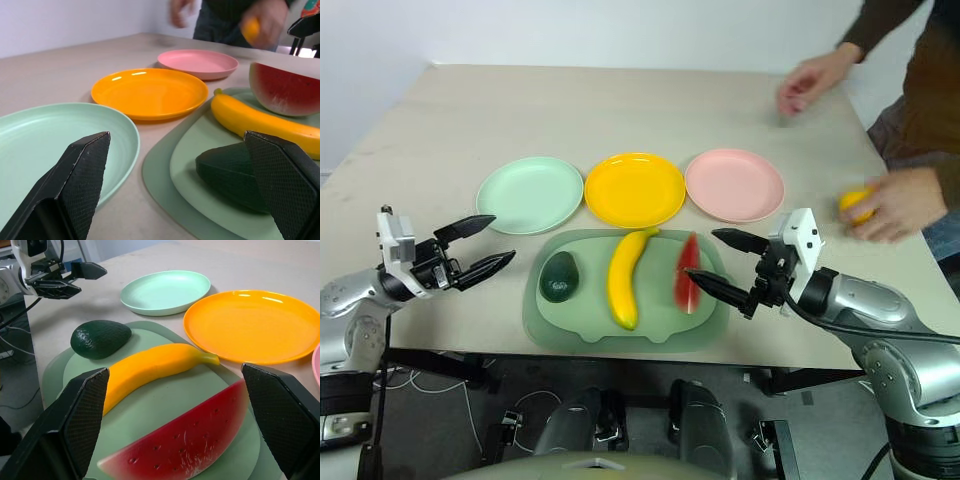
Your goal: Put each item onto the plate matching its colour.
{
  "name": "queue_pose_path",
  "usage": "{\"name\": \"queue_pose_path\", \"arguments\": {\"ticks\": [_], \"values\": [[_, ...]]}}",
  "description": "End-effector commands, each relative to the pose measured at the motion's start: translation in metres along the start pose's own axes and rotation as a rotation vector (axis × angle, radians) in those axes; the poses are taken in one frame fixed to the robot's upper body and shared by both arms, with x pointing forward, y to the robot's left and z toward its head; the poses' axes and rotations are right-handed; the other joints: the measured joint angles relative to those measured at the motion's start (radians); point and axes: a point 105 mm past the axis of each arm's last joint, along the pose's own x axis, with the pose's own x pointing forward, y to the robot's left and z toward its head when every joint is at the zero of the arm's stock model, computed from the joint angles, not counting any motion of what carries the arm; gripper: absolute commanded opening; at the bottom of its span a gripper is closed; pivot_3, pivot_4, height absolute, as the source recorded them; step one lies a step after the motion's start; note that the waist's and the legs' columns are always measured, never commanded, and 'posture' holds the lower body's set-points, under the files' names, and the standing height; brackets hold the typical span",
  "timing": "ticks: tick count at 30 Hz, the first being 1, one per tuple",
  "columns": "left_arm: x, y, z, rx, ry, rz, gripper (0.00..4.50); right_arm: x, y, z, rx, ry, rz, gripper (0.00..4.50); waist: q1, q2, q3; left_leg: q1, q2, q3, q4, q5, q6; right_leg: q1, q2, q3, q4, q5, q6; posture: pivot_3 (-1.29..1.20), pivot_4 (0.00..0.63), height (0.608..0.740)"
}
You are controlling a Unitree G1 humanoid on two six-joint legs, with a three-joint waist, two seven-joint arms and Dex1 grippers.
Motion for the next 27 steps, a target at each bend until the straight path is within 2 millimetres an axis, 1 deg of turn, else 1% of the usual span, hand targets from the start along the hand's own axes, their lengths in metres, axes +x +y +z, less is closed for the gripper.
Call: {"name": "queue_pose_path", "arguments": {"ticks": [1,8,12,15,16,18,20,24,27], "values": [[0.004,-0.003,0.008,0.039,-0.016,-0.018,4.49,-0.003,0.001,0.011,-0.034,-0.027,0.005,4.50,0.000,0.000,0.000,0.000,0.000,0.000,0.000,0.000,0.000,0.000,0.000,0.000,0.000,0.000,0.000,0.00,0.150,0.696],[0.011,-0.009,0.007,0.032,-0.024,-0.031,4.49,-0.004,0.000,0.013,-0.039,-0.031,-0.005,4.50,0.000,0.000,0.000,0.000,0.000,0.000,0.000,0.000,0.000,0.000,0.000,0.000,0.000,0.000,0.000,0.00,0.150,0.696],[0.019,-0.009,0.006,0.022,-0.042,-0.042,4.49,-0.006,0.001,0.012,-0.040,-0.010,-0.027,4.50,0.001,0.000,0.000,0.000,0.000,0.000,0.000,0.000,0.000,0.000,0.000,0.000,0.000,0.000,0.000,0.00,0.150,0.696],[0.027,-0.016,0.004,0.014,-0.054,-0.065,4.49,-0.012,0.001,0.012,-0.022,0.009,-0.038,4.50,0.001,0.000,0.000,0.000,0.000,0.000,0.000,0.000,0.000,0.000,0.000,0.000,0.000,0.000,0.000,0.00,0.150,0.696],[0.032,-0.020,0.005,0.013,-0.059,-0.074,4.49,-0.015,-0.001,0.010,-0.017,0.031,-0.049,4.50,0.001,0.000,0.000,0.000,0.000,0.000,0.000,0.000,0.000,0.000,0.000,0.000,0.000,0.000,0.000,0.00,0.150,0.696],[0.039,-0.023,0.005,0.005,-0.072,-0.086,4.49,-0.017,-0.005,0.002,-0.022,0.089,-0.083,4.50,0.001,0.000,0.000,0.000,0.000,0.000,0.000,0.000,0.000,0.000,0.000,0.000,0.000,0.000,0.000,0.00,0.150,0.696],[0.045,-0.027,0.003,0.000,-0.075,-0.094,4.49,-0.020,-0.009,0.000,-0.023,0.112,-0.106,4.50,0.001,0.000,0.000,0.000,0.000,0.000,0.000,0.000,0.000,0.000,0.000,0.000,0.000,0.000,0.000,0.00,0.150,0.696],[0.048,-0.033,0.010,-0.011,-0.080,-0.116,4.49,-0.019,-0.009,0.007,-0.017,0.093,-0.128,4.50,-0.001,0.000,0.000,0.000,0.000,0.000,0.000,0.000,0.000,0.000,0.000,0.000,0.000,0.000,0.000,0.00,0.150,0.696],[0.048,-0.036,0.013,-0.010,-0.078,-0.130,4.49,-0.022,-0.010,0.009,-0.010,0.097,-0.139,4.50,0.000,0.000,0.000,0.000,0.000,0.000,0.000,0.000,0.000,0.000,0.000,0.000,0.000,0.000,0.000,0.00,0.150,0.696]]}}
